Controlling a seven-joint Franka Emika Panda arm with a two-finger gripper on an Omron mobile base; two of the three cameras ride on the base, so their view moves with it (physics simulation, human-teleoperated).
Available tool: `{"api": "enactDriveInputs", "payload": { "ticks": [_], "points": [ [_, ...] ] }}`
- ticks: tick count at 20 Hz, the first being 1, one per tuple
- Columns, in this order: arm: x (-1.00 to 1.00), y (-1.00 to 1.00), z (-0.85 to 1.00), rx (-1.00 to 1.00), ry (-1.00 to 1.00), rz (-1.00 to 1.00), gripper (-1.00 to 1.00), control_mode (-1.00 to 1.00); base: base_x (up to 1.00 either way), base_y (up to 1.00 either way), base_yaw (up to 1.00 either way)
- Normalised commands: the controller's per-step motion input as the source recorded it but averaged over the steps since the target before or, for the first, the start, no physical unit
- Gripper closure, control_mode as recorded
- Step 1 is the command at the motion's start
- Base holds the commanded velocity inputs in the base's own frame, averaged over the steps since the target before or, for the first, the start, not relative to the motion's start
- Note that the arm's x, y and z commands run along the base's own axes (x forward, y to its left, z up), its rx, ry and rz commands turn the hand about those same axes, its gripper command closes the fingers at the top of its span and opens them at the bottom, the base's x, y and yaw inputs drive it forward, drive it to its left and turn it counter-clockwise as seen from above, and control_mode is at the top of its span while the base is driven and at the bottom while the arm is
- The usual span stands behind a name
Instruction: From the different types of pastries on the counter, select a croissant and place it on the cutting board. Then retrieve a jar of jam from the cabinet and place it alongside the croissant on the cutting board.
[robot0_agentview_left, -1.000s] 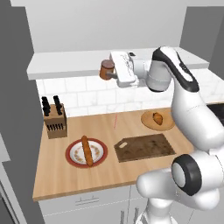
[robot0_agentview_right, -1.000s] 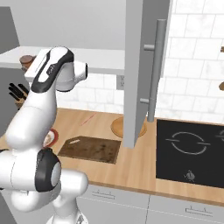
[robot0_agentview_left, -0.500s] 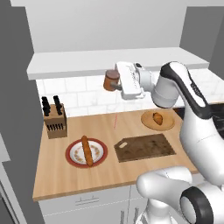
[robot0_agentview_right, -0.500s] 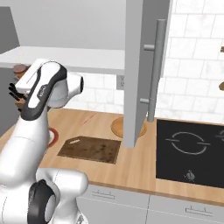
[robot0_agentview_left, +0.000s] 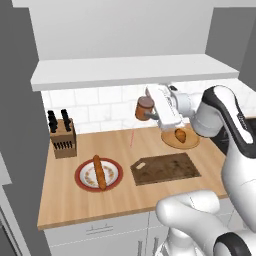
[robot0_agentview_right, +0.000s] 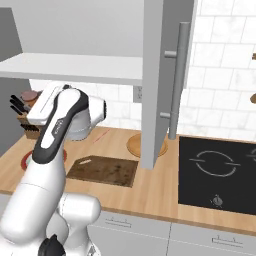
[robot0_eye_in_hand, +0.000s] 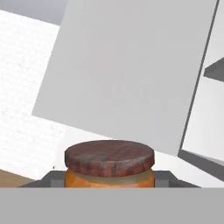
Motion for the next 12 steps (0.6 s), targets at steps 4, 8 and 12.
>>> {"api": "enactDriveInputs", "payload": {
  "ticks": [4, 8, 12],
  "points": [
    [-0.09, -0.41, -0.34, -0.05, 0.00, 0.04, 1.00, -1.00, 0.00, 0.00, 0.00],
    [-0.08, -0.23, -0.19, 0.00, 0.00, 0.00, 1.00, -1.00, 0.00, 0.00, 0.00],
    [-0.01, -0.35, -0.08, 0.00, 0.00, 0.00, 1.00, -1.00, 0.00, 0.00, 0.00]
  ]
}}
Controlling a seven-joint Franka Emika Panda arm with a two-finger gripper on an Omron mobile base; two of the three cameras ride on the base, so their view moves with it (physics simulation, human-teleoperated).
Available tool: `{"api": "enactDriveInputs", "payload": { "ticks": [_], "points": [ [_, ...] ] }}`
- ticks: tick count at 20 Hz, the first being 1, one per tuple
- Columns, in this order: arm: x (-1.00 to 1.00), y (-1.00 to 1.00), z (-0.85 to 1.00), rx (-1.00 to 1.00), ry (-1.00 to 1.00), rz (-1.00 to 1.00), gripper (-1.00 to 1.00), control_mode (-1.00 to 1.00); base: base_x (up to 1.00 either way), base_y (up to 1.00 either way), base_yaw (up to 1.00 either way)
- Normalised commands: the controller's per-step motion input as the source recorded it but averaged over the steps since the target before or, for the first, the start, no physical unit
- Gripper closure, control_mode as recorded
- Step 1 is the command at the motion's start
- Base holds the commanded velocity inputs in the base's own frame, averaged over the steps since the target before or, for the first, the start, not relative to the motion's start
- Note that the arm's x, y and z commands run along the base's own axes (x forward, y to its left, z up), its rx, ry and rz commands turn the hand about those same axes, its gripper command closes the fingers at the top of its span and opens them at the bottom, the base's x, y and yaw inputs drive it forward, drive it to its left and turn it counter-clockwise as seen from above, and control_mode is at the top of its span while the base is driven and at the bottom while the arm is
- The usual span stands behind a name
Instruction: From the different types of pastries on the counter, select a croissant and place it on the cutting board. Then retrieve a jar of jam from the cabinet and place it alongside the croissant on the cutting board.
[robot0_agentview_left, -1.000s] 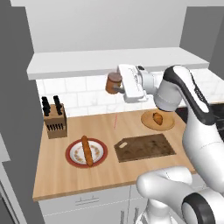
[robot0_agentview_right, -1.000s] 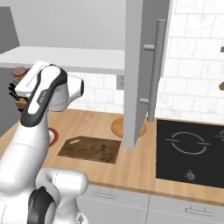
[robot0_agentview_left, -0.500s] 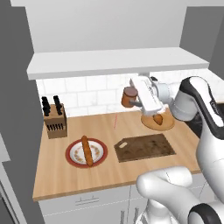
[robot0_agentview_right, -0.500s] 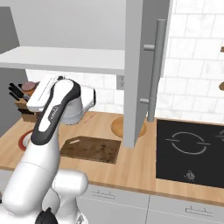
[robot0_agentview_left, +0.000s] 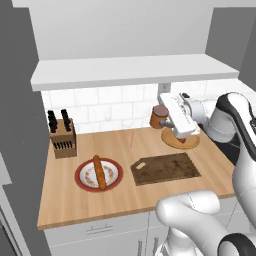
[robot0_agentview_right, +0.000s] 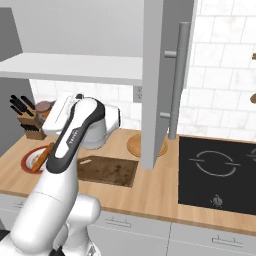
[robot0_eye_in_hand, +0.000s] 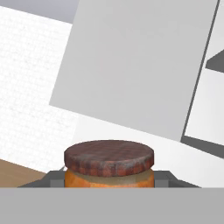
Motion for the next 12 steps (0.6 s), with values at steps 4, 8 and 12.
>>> {"api": "enactDriveInputs", "payload": {
  "ticks": [4, 8, 12],
  "points": [
    [-0.02, -0.44, -0.23, 0.00, 0.00, 0.00, 1.00, -1.00, 0.00, 0.00, 0.00],
    [0.00, -0.35, -0.29, 0.00, 0.00, 0.00, 1.00, -1.00, 0.00, 0.00, 0.00],
    [-0.01, -0.24, -0.39, 0.00, 0.05, 0.00, 1.00, -1.00, 0.00, 0.00, 0.00]
  ]
}}
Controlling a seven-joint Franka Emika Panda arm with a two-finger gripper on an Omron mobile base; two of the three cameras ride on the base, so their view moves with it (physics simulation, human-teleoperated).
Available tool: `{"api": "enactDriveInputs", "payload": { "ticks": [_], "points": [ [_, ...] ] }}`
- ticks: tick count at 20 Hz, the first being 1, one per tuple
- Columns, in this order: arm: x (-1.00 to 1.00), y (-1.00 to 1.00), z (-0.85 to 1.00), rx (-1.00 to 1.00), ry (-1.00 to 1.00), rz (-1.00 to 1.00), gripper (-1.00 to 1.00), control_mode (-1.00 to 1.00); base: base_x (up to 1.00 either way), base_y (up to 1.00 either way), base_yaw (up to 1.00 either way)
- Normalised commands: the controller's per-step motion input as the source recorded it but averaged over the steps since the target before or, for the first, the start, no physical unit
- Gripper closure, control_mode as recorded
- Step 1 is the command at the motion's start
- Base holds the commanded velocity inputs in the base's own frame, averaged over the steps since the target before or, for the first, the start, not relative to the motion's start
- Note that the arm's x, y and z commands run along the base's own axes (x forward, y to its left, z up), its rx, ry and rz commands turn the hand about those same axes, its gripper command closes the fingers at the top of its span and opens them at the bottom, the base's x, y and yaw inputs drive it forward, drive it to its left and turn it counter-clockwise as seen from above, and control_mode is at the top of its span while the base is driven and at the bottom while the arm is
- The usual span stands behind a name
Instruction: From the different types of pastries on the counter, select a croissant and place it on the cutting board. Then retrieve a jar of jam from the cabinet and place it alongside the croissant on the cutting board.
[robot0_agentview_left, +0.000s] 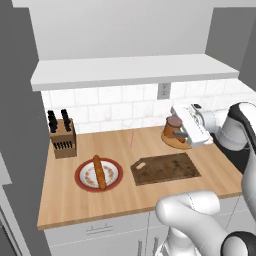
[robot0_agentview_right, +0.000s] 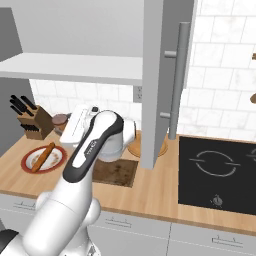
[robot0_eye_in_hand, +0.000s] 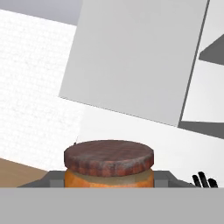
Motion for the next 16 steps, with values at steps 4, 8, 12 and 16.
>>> {"api": "enactDriveInputs", "payload": {
  "ticks": [4, 8, 12, 16],
  "points": [
    [0.00, -0.20, -0.28, 0.00, 0.03, 0.00, 1.00, -1.00, 0.00, 0.00, 0.00],
    [0.00, -0.17, -0.32, 0.00, 0.06, 0.00, 1.00, -1.00, 0.00, 0.00, 0.00],
    [0.00, -0.08, -0.33, 0.00, 0.08, 0.00, 1.00, -1.00, 0.00, 0.00, 0.00],
    [0.00, -0.02, -0.39, 0.00, 0.09, 0.00, 1.00, -1.00, 0.00, 0.00, 0.00]
  ]
}}
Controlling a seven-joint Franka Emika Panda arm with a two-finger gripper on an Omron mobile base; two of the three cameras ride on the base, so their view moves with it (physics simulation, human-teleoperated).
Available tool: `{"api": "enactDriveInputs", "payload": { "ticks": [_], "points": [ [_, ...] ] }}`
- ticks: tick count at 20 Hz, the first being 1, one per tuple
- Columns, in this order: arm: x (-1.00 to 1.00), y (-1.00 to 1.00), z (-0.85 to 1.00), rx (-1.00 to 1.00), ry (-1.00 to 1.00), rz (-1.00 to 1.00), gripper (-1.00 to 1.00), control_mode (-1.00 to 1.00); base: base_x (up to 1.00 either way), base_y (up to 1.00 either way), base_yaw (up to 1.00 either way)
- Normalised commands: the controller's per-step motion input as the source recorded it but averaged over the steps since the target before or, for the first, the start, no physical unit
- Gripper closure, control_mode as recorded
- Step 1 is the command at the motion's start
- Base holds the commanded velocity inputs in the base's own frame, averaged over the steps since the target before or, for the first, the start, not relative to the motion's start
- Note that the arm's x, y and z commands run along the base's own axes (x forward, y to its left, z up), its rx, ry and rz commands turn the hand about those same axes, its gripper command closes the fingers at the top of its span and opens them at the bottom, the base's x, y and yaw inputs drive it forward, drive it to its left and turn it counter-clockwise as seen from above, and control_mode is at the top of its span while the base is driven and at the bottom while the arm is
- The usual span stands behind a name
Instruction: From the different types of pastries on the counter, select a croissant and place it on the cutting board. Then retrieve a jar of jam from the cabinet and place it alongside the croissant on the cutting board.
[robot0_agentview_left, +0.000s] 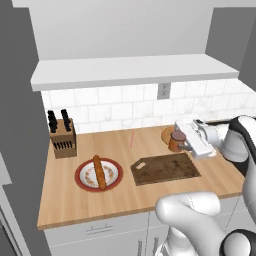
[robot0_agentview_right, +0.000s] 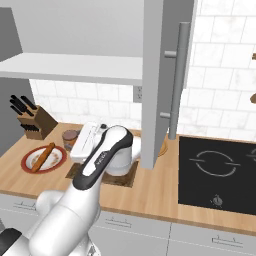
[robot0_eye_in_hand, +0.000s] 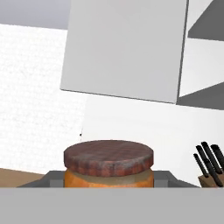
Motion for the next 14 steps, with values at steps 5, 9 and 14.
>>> {"api": "enactDriveInputs", "payload": {
  "ticks": [5, 9, 14],
  "points": [
    [0.00, -0.05, -0.30, 0.00, 0.08, 0.00, 1.00, -1.00, 0.00, 0.00, 0.00],
    [-0.01, -0.15, -0.14, 0.00, 0.04, 0.01, 1.00, -1.00, 0.00, 0.00, 0.00],
    [-0.03, -0.21, -0.19, 0.00, 0.08, 0.03, 1.00, -1.00, 0.00, 0.00, 0.00]
  ]
}}
